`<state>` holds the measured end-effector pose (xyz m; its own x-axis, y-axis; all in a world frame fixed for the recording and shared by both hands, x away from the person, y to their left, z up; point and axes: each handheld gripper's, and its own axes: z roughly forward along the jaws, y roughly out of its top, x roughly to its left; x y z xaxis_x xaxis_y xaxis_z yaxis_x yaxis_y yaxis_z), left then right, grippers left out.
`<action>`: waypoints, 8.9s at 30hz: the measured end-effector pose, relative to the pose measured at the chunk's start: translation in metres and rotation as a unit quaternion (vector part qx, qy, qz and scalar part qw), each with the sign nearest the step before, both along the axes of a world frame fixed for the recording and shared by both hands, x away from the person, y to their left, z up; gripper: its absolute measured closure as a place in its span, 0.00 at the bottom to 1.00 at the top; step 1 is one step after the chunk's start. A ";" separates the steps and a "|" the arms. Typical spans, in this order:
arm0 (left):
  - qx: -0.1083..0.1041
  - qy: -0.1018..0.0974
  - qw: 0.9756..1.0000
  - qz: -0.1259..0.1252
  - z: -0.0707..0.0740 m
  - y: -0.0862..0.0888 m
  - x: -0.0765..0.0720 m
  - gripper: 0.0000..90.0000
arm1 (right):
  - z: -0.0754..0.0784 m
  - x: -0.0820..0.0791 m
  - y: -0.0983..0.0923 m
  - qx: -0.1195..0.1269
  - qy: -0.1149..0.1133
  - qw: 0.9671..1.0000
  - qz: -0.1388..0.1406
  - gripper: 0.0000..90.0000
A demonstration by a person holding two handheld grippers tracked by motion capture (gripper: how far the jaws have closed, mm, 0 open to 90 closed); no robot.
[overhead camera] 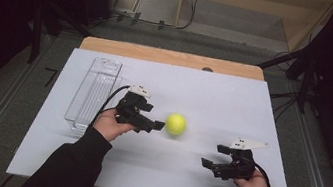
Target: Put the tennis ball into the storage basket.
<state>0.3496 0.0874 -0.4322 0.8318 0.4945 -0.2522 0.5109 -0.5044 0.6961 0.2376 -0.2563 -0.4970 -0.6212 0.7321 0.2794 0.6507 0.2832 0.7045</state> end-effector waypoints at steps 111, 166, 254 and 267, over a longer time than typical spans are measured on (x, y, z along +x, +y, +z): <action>0.059 -0.009 0.997 -0.056 -0.069 -0.076 0.027 0.06 | 0.001 -0.001 0.000 0.000 -0.003 1.000 0.008 0.13; 0.067 -0.007 0.997 -0.034 -0.015 -0.062 0.025 0.29 | 0.001 -0.001 -0.001 0.000 -0.002 1.000 0.005 0.13; 0.065 0.001 0.997 0.043 0.034 0.020 0.049 0.29 | 0.002 -0.003 -0.002 0.002 -0.007 1.000 -0.001 0.13; 0.067 0.001 0.996 0.056 0.037 0.031 0.053 0.29 | 0.002 -0.003 -0.002 0.002 -0.007 1.000 -0.001 0.13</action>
